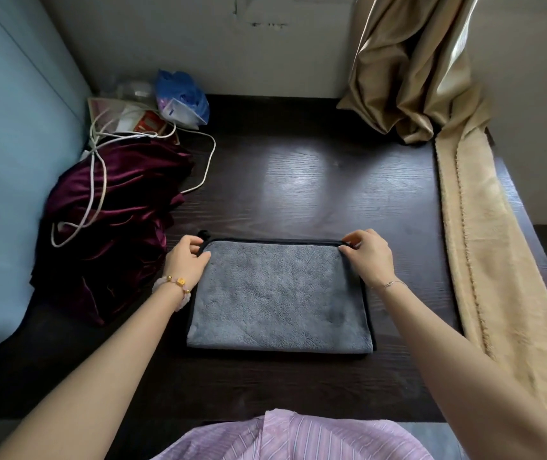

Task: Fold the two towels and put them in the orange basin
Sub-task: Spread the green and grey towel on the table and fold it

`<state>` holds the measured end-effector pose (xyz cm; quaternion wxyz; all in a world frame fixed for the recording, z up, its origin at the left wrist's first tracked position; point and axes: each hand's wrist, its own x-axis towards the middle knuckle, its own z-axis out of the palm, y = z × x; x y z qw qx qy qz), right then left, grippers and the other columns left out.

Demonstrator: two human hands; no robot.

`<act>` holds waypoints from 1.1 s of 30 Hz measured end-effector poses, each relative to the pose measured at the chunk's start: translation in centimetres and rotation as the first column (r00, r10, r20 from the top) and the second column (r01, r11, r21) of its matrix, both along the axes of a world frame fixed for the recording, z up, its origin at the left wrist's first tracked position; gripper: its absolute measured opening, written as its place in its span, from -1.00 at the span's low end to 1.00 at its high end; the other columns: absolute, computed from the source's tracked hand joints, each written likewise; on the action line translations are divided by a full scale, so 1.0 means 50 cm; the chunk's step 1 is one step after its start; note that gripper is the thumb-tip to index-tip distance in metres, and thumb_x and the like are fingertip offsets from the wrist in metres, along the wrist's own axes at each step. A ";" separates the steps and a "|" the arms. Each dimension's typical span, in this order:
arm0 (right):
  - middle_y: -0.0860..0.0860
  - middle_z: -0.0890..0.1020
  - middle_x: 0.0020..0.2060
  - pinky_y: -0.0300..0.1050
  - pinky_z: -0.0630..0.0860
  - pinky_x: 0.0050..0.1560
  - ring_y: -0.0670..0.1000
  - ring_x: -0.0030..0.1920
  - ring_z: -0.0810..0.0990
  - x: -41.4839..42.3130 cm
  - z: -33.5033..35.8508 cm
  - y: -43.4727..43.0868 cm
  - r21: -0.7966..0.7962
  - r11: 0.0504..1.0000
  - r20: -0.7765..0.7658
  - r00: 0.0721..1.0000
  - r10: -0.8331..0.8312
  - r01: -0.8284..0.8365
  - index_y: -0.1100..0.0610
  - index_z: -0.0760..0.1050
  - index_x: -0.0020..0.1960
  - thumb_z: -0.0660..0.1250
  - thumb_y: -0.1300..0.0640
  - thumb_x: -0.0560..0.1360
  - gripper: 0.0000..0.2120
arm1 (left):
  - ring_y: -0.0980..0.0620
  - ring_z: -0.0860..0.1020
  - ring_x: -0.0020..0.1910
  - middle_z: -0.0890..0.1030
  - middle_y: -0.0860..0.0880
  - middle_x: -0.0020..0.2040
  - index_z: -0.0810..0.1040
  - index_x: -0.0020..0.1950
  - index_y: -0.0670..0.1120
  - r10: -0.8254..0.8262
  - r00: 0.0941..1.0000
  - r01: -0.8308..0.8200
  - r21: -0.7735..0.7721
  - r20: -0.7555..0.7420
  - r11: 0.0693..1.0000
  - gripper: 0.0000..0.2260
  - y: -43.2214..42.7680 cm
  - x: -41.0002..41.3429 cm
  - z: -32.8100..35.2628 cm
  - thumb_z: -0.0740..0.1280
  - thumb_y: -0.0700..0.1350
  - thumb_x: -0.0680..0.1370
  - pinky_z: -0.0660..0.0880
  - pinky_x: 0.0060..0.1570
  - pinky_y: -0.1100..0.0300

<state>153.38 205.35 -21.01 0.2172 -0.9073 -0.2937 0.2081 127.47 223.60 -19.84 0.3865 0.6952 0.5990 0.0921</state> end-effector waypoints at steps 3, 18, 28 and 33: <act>0.05 0.62 -0.05 -0.16 0.36 -0.03 0.08 0.03 0.57 0.007 0.005 0.003 -0.017 0.999 0.017 0.999 0.038 -0.038 0.09 0.61 -0.05 0.40 0.10 0.44 -0.89 | -0.10 0.55 0.03 0.59 -0.17 0.06 0.53 0.14 -0.20 0.011 0.998 -0.011 -0.007 0.066 1.000 -0.75 0.016 0.020 -0.007 0.38 -0.19 0.48 0.38 0.03 0.22; 0.03 0.66 -0.07 -0.10 0.37 0.05 0.08 0.07 0.57 0.025 0.005 0.003 -0.050 0.997 -0.015 0.998 0.057 -0.058 0.10 0.55 -0.04 0.31 0.03 0.52 -0.86 | -0.14 0.51 0.05 0.59 -0.15 0.00 0.52 -0.02 -0.13 -0.102 0.988 0.109 0.054 -0.118 0.993 -0.87 0.037 0.041 -0.032 0.30 -0.08 0.53 0.40 -0.02 0.12; 0.02 0.65 -0.08 -0.14 0.28 -0.08 0.11 0.06 0.56 0.032 -0.006 0.019 -0.075 0.997 0.018 0.999 0.034 -0.032 0.06 0.50 -0.06 0.29 -0.03 0.52 -0.84 | -0.19 0.52 0.00 0.59 -0.19 -0.04 0.47 -0.01 -0.13 -0.113 0.971 0.136 0.099 -0.213 0.986 -0.89 0.036 0.056 -0.026 0.23 -0.10 0.56 0.41 -0.06 0.06; 0.03 0.64 -0.08 -0.11 0.31 -0.07 0.14 0.04 0.56 0.029 -0.013 0.015 -0.068 0.998 0.006 1.000 -0.002 0.002 0.03 0.47 -0.08 0.30 -0.06 0.51 -0.84 | -0.20 0.52 -0.05 0.59 -0.19 -0.07 0.38 -0.05 -0.10 -0.138 0.949 0.187 0.151 -0.283 0.971 -0.90 0.034 0.061 -0.026 0.16 -0.08 0.60 0.36 -0.12 0.06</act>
